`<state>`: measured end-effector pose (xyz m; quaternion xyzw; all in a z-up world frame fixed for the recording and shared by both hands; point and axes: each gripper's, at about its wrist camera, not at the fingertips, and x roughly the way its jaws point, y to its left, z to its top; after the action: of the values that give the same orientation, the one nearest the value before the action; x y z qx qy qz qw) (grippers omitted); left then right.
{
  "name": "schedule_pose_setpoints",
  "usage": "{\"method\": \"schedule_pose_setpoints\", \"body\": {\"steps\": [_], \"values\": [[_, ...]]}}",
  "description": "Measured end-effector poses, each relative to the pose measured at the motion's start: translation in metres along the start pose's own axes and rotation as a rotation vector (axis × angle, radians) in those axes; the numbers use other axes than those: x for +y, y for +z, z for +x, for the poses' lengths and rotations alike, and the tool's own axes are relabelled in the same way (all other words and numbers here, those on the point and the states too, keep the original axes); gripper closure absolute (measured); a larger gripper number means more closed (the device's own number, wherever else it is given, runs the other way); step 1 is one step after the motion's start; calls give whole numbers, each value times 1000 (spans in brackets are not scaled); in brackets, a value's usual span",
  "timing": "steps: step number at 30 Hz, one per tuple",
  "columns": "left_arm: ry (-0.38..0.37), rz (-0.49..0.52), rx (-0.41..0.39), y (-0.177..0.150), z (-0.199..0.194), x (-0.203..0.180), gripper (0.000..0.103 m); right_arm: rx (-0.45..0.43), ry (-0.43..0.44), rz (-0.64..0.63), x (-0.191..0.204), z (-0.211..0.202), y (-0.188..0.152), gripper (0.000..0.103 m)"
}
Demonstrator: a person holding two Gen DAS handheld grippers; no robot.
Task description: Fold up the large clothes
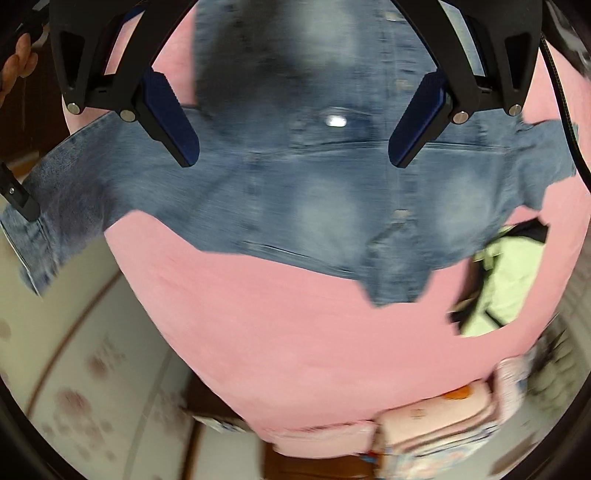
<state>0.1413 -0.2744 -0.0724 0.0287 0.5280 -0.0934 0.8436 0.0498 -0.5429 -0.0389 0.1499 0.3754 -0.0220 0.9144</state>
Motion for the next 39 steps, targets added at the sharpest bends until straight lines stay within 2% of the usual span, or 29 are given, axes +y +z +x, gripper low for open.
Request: {"method": "schedule_pose_setpoints", "body": {"steps": [4,6,8,13,18,21,24,30,35,38,39], "values": [[10,-79,-17,-1,-4,90,1,7,75,-177,112,36,1,90],[6,-106,-2,-5,6,135,1,21,92,-234,153,56,-10,90],[-3,-113,14,-9,20,166,1,63,86,-295,198,94,-32,90],[-40,-87,80,-22,75,215,1,192,20,-360,253,187,-98,89],[-98,-81,138,-32,119,219,1,372,-88,-415,262,240,-159,83],[-147,-91,170,-37,132,214,1,365,-121,-486,265,236,-179,80],[-200,-94,198,-39,142,208,1,351,-127,-511,266,218,-181,75],[-297,-59,228,-31,157,181,1,316,-60,-429,245,168,-164,74],[-391,-47,258,-16,177,154,2,322,-74,-391,222,152,-159,74],[-401,-5,267,-8,187,132,16,337,-85,-350,207,155,-159,74],[-411,15,273,-6,191,123,25,342,-91,-329,199,155,-159,74]]}}
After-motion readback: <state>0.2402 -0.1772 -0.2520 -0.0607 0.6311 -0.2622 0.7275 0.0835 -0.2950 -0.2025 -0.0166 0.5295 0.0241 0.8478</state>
